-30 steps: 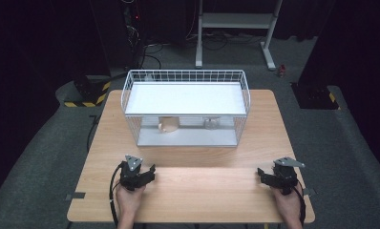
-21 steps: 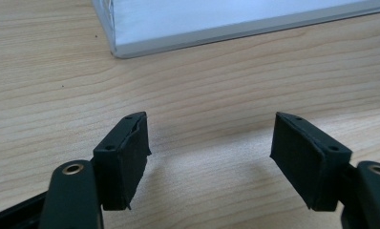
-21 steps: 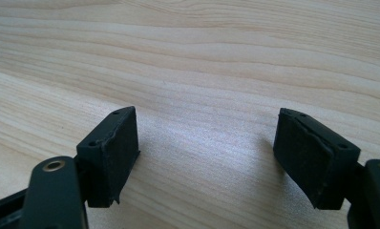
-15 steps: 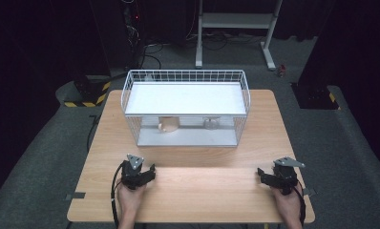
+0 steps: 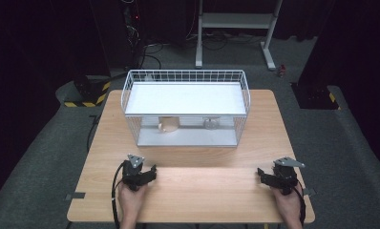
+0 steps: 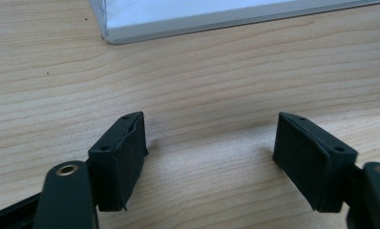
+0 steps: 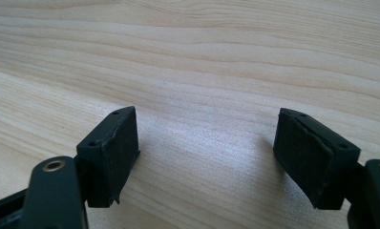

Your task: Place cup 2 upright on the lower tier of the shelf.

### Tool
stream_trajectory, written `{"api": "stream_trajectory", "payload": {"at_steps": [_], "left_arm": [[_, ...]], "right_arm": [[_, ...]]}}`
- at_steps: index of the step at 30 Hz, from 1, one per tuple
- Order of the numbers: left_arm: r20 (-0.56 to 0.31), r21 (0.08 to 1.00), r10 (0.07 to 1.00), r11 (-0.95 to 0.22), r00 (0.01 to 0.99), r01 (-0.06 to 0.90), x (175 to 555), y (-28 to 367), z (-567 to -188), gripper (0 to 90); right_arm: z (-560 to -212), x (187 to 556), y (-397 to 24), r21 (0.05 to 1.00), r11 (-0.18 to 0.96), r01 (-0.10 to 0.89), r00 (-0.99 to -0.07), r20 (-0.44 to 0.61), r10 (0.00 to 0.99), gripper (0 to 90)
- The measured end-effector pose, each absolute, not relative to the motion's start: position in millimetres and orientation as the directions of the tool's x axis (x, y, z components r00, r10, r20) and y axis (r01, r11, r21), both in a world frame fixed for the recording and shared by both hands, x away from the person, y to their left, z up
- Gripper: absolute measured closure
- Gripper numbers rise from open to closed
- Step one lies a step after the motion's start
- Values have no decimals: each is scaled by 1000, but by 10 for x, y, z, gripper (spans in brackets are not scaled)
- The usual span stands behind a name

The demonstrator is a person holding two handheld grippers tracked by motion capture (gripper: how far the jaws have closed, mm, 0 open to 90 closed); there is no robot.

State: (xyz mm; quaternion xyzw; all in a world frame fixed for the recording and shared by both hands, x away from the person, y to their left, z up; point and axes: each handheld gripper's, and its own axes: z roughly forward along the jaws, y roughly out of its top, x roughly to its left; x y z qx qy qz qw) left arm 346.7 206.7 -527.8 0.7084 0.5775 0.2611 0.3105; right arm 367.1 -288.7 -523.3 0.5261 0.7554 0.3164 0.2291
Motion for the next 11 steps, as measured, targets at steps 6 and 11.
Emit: {"api": "stream_trajectory", "payload": {"at_steps": [6,11], "left_arm": [[9,742,982,-135,191,656,3467,2059,-5280,246],[10,743,982,-135,190,655,3467,2057,-5281,243]], "right_arm": [[-5234,3670,-2886,719,246,650,-342,-13,940,237],[-5233,3670,-2886,719,246,650,-342,-13,940,237]]}}
